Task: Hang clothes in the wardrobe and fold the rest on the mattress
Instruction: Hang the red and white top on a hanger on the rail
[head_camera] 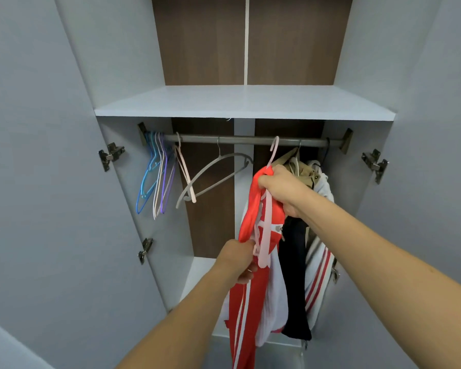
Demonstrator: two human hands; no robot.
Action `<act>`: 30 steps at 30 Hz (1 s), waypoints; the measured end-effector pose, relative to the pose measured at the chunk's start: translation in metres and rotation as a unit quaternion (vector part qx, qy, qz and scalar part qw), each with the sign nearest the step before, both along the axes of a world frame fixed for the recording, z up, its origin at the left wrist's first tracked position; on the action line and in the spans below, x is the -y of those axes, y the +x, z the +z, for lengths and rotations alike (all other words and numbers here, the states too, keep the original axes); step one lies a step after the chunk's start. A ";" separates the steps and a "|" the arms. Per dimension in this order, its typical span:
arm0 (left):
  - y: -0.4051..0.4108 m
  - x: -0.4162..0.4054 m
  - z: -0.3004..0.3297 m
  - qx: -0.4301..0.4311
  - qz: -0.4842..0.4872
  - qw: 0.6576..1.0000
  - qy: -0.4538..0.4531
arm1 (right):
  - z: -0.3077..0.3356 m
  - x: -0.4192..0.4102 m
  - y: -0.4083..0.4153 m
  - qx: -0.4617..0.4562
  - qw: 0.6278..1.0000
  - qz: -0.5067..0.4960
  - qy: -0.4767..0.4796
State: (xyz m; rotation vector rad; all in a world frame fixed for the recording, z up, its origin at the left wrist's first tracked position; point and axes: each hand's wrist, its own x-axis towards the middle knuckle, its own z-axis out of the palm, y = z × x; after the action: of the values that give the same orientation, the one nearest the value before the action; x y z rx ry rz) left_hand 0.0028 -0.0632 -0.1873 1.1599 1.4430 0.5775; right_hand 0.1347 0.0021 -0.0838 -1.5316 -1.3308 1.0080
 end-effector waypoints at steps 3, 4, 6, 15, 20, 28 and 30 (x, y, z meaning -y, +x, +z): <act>0.000 0.003 0.020 -0.065 -0.015 0.995 0.079 | -0.012 -0.004 0.019 0.029 0.999 -0.029 0.019; -0.002 0.006 0.028 -0.082 -0.030 0.989 0.122 | -0.017 -0.004 0.026 0.041 0.998 -0.049 0.022; -0.003 0.018 0.045 -0.096 -0.082 0.973 0.193 | -0.030 -0.003 0.037 0.065 0.994 -0.082 0.023; -0.013 0.044 0.059 -0.100 -0.043 0.953 0.284 | -0.042 -0.014 0.022 0.068 0.987 -0.147 0.013; -0.017 0.043 0.049 -0.144 -0.022 0.924 0.354 | -0.047 -0.010 0.015 0.066 0.983 -0.171 0.014; -0.029 0.045 0.052 -0.124 -0.187 0.918 0.328 | -0.043 -0.012 0.020 0.061 0.983 -0.169 0.017; -0.033 0.042 0.053 -0.130 -0.179 0.909 0.352 | -0.043 -0.012 0.022 0.057 0.983 -0.170 0.025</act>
State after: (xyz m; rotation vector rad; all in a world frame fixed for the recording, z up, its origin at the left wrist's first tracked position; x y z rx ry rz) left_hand -0.0300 -0.1048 -0.1344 2.0910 1.2101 0.7267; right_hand 0.1571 0.0144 -0.1267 -1.7278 -1.1104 0.6766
